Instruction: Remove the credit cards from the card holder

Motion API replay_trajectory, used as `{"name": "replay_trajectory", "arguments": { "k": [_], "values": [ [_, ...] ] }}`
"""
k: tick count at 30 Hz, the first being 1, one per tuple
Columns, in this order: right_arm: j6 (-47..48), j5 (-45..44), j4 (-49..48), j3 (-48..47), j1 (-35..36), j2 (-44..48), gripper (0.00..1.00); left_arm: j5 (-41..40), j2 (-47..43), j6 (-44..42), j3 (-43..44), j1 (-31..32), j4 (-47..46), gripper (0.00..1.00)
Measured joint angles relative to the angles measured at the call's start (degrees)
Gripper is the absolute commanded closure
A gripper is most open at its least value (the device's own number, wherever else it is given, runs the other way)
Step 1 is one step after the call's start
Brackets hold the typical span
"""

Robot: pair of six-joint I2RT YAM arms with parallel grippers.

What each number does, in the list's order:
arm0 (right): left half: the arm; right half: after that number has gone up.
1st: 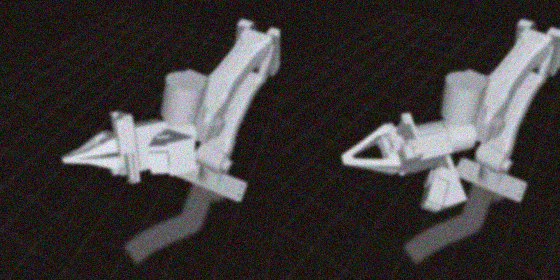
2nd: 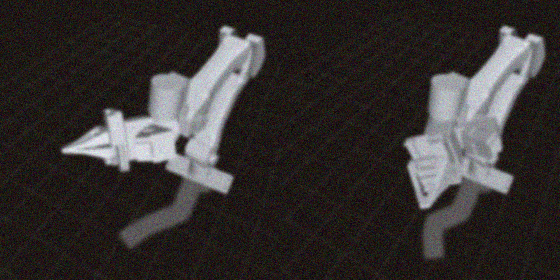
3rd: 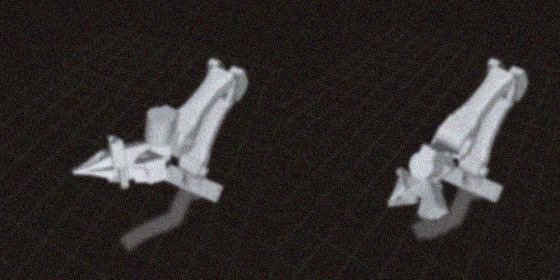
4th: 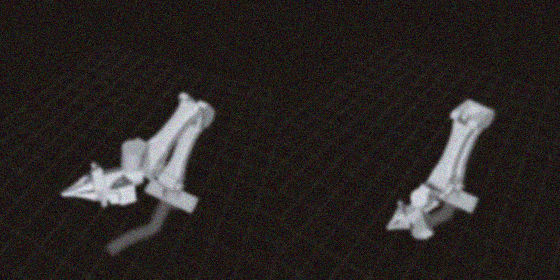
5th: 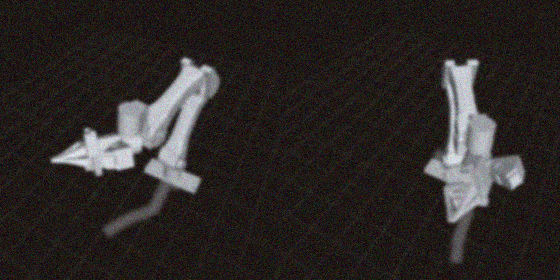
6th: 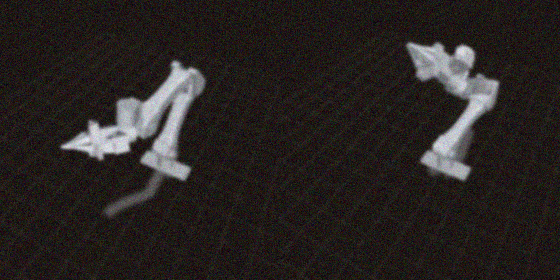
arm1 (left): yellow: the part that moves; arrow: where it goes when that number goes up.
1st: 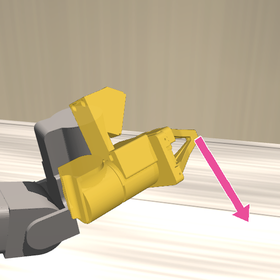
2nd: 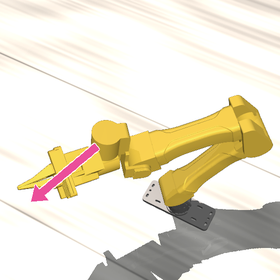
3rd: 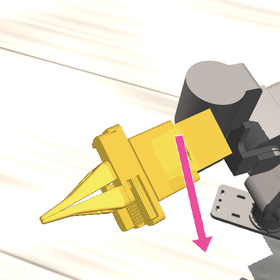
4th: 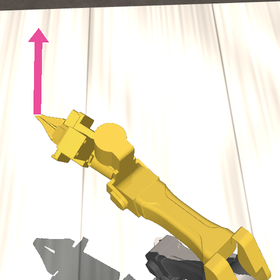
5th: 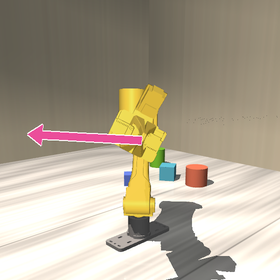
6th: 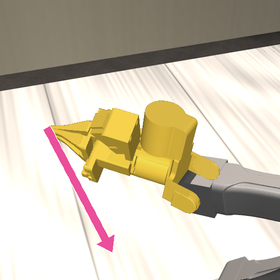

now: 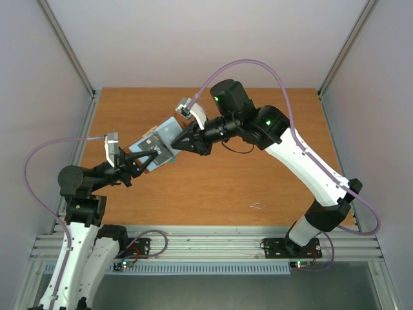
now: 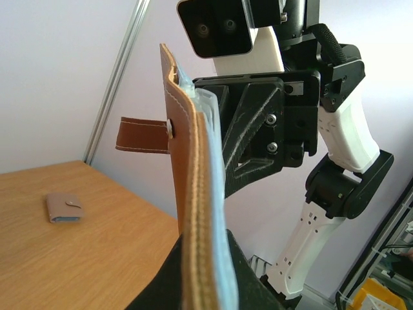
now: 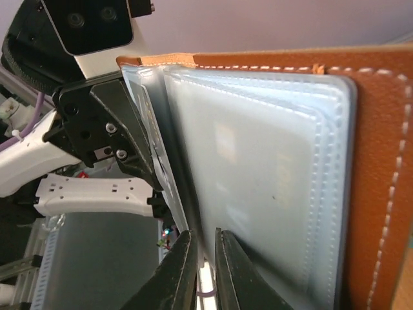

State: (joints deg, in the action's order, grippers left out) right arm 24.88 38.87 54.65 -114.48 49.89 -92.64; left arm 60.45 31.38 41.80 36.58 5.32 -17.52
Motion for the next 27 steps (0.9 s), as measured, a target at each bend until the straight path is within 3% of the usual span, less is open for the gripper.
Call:
{"name": "replay_trajectory", "arguments": {
  "k": [10, 18, 27],
  "values": [
    [-1.9, 2.3, -2.8, 0.2, -0.1, -0.8, 0.85, -0.2, 0.0, 0.0, 0.0, 0.0, 0.0, 1.00],
    [-1.9, 3.0, -2.3, -0.5, 0.0, -2.7, 0.97, -0.5, 0.1, -0.2, 0.0, -0.1, 0.3, 1.00],
    [-1.9, 4.7, -2.3, -0.7, 0.2, -3.0, 0.99, -0.7, 0.2, -0.2, 0.0, -0.3, 0.9, 0.99]
  ]
}}
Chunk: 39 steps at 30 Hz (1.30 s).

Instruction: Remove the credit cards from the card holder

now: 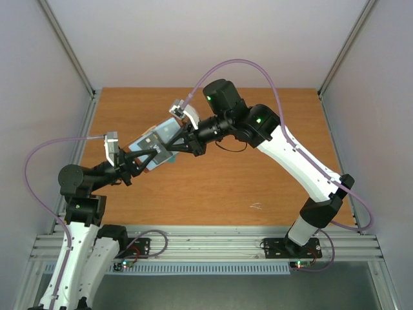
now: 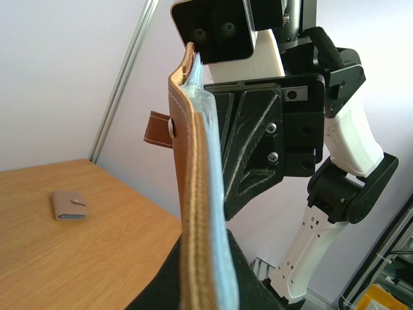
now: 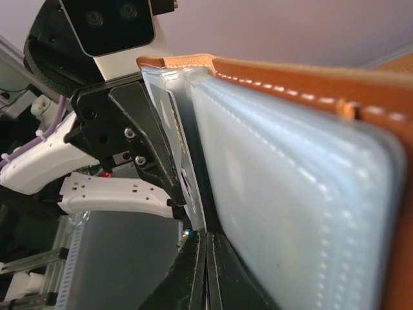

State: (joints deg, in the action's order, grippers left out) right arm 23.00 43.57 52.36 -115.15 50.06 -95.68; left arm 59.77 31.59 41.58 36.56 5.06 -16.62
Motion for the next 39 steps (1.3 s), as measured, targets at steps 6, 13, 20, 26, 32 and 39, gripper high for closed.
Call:
{"name": "replay_trajectory", "arguments": {
  "k": [6, 13, 20, 26, 32, 39],
  "values": [
    [0.0, 1.4, -2.4, 2.9, -0.4, 1.4, 0.99, 0.2, 0.0, 0.0, 0.0, 0.1, 0.1, 0.79],
    [0.0, 1.0, -2.6, 5.2, -3.0, 4.0, 0.99, 0.0, 0.0, 0.2, 0.0, 0.2, 0.1, 0.81],
    [0.5, -0.3, -1.4, 5.2, -3.9, 6.1, 0.99, -0.1, 0.8, 0.4, 0.0, 0.2, 0.0, 1.00],
    [2.2, -1.6, 1.7, 4.5, -5.6, 6.2, 0.99, -0.2, 1.1, 0.2, 0.0, 0.2, 0.2, 1.00],
    [2.6, 0.2, 4.2, 1.7, -5.5, 5.8, 0.99, -0.3, 1.1, -0.1, 0.0, 0.2, 0.2, 1.00],
    [2.5, 1.6, 4.1, 1.0, -4.7, 3.5, 0.97, -0.3, 1.1, -0.7, 0.0, 0.2, 0.3, 1.00]
  ]
}}
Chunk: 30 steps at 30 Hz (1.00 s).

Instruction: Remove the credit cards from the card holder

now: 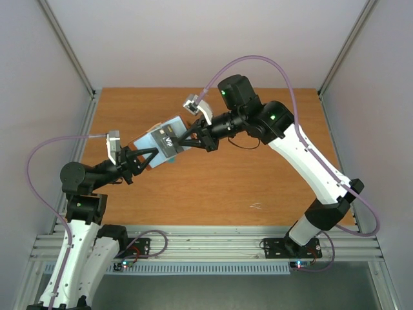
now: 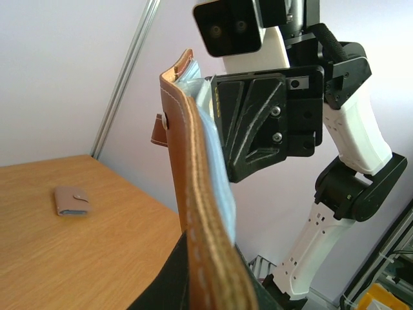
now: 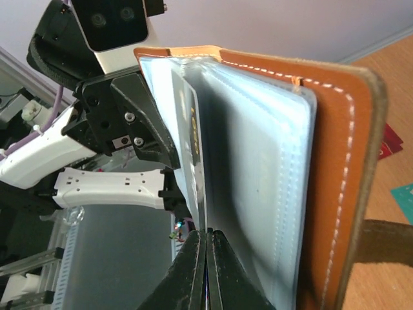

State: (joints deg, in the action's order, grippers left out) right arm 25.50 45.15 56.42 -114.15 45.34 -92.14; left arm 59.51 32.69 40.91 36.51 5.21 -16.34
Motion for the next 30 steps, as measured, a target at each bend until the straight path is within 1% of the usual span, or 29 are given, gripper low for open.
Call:
{"name": "replay_trajectory", "arguments": {
  "k": [3, 7, 10, 13, 19, 24, 26, 28, 30],
  "values": [
    [-0.4, 0.9, -0.2, -0.2, 0.1, -1.2, 0.94, 0.0, 0.0, -0.4, 0.0, 0.0, 0.0, 1.00],
    [-1.1, 1.4, -0.6, -0.2, 0.6, -2.1, 0.93, 0.0, 0.0, -0.6, 0.0, 0.0, 0.0, 1.00],
    [-1.7, 2.0, -1.5, -0.2, 0.6, -2.1, 0.94, 0.0, 0.0, -0.7, 0.0, 0.0, 0.0, 1.00],
    [-2.4, 2.5, -2.3, -0.1, 0.7, -2.1, 0.99, 0.0, 0.0, -0.7, 0.0, 0.0, 0.0, 1.00],
    [-2.6, 3.1, -3.4, 0.4, 0.7, -1.9, 0.99, -0.4, -0.1, -0.7, 0.0, -0.1, 0.1, 1.00],
    [-0.8, 0.8, -1.9, 0.9, -0.7, 0.1, 0.99, -1.4, -0.2, -1.1, 0.0, 0.0, 1.7, 1.00],
    [0.2, -1.0, -0.1, 2.0, -3.9, 2.1, 0.99, -4.1, -0.5, -2.7, 0.0, 0.0, 5.2, 1.00],
    [1.3, -3.8, 2.2, 2.6, -7.5, 4.1, 0.99, -10.8, -0.9, -5.3, 0.0, 0.1, 12.1, 1.00],
    [3.4, -9.0, 6.0, 2.3, -10.6, 5.1, 0.99, -19.0, -0.7, -7.5, 0.0, 0.0, 19.3, 1.00]
  ]
}}
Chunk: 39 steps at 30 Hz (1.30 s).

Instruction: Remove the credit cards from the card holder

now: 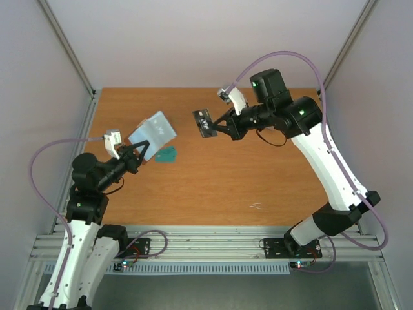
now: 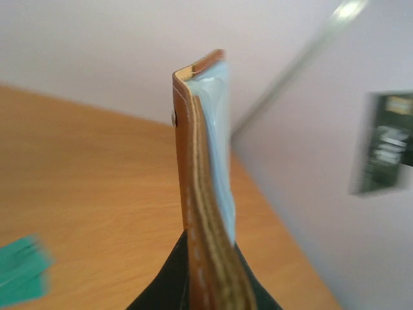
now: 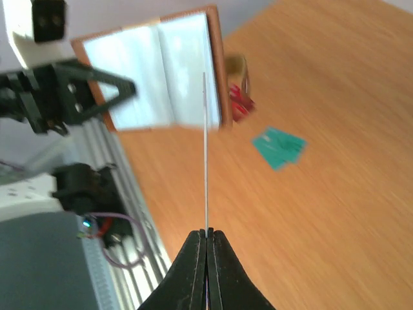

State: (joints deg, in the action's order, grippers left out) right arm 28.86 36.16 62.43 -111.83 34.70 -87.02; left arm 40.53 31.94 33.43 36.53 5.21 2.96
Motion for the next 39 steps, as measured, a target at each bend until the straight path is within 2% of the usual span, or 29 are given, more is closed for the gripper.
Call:
{"name": "replay_trajectory", "arguments": {
  "k": [3, 6, 9, 12, 16, 25, 30, 39],
  "values": [
    [3.5, -7.1, 8.9, -3.9, -0.6, -3.4, 0.99, -12.8, 1.4, -3.5, 0.0, -0.9, 10.9, 1.00],
    [8.2, -12.4, 14.7, -5.9, 0.4, -9.5, 0.99, -19.6, 2.2, -5.6, -0.3, -1.6, 17.0, 1.00],
    [14.9, -17.5, 17.7, -1.2, 2.1, -14.9, 0.99, -22.9, 1.9, -6.3, -1.1, -2.1, 19.8, 1.00],
    [21.3, -21.2, 18.7, 3.1, 4.1, -19.9, 0.99, -24.5, 1.4, -6.3, -1.8, -3.0, 21.0, 1.00],
    [28.1, -24.3, 18.6, 3.1, 6.2, -27.1, 0.99, -25.4, 0.9, -6.3, -2.1, -4.0, 21.7, 1.00],
    [39.1, -32.7, 15.0, -9.4, 8.4, -43.9, 0.99, -25.7, 0.5, -6.3, -3.1, -4.4, 21.9, 1.00],
    [42.6, -35.1, 13.4, -12.9, 8.9, -48.0, 0.99, -25.8, 0.6, -6.3, -3.7, -6.3, 22.0, 1.00],
    [45.2, -37.4, 11.8, -13.5, 9.3, -49.1, 0.98, -25.7, 0.8, -6.3, -3.7, -6.8, 22.0, 1.00]
  ]
}}
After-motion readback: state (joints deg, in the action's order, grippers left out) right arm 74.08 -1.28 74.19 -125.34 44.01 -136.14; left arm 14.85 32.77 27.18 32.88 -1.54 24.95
